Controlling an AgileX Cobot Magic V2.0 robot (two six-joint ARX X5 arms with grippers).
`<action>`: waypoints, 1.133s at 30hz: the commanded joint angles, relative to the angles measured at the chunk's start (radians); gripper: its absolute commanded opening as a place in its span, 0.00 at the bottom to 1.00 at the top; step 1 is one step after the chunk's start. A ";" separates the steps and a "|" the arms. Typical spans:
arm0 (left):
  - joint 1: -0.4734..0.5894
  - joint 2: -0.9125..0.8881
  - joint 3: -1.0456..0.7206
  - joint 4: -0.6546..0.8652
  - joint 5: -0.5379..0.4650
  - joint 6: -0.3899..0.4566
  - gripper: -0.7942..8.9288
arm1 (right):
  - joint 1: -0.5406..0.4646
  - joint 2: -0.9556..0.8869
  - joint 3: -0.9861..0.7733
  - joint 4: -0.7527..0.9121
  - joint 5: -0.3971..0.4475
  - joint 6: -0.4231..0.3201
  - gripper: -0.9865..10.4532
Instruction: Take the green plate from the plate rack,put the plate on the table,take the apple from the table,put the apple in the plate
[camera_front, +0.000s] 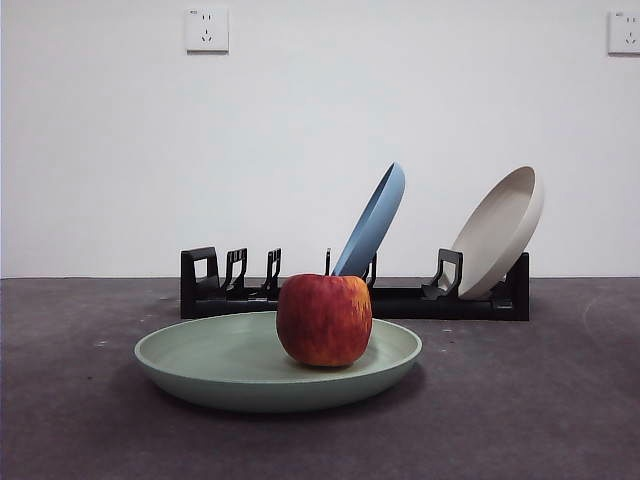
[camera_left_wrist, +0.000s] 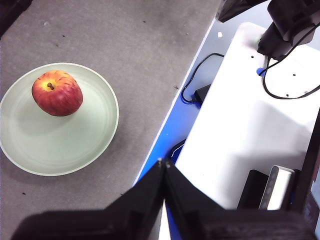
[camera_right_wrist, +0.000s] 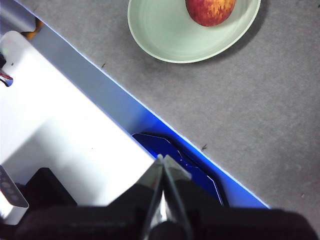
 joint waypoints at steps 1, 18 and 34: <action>-0.003 0.000 -0.005 0.016 -0.001 -0.003 0.08 | 0.002 -0.001 -0.005 0.004 0.002 0.008 0.09; 0.039 -0.017 -0.005 0.110 -0.116 0.032 0.08 | 0.002 -0.001 -0.005 0.004 0.002 0.008 0.09; 0.734 -0.254 -0.170 0.917 -0.021 0.246 0.08 | 0.002 -0.001 -0.005 0.004 0.002 0.008 0.09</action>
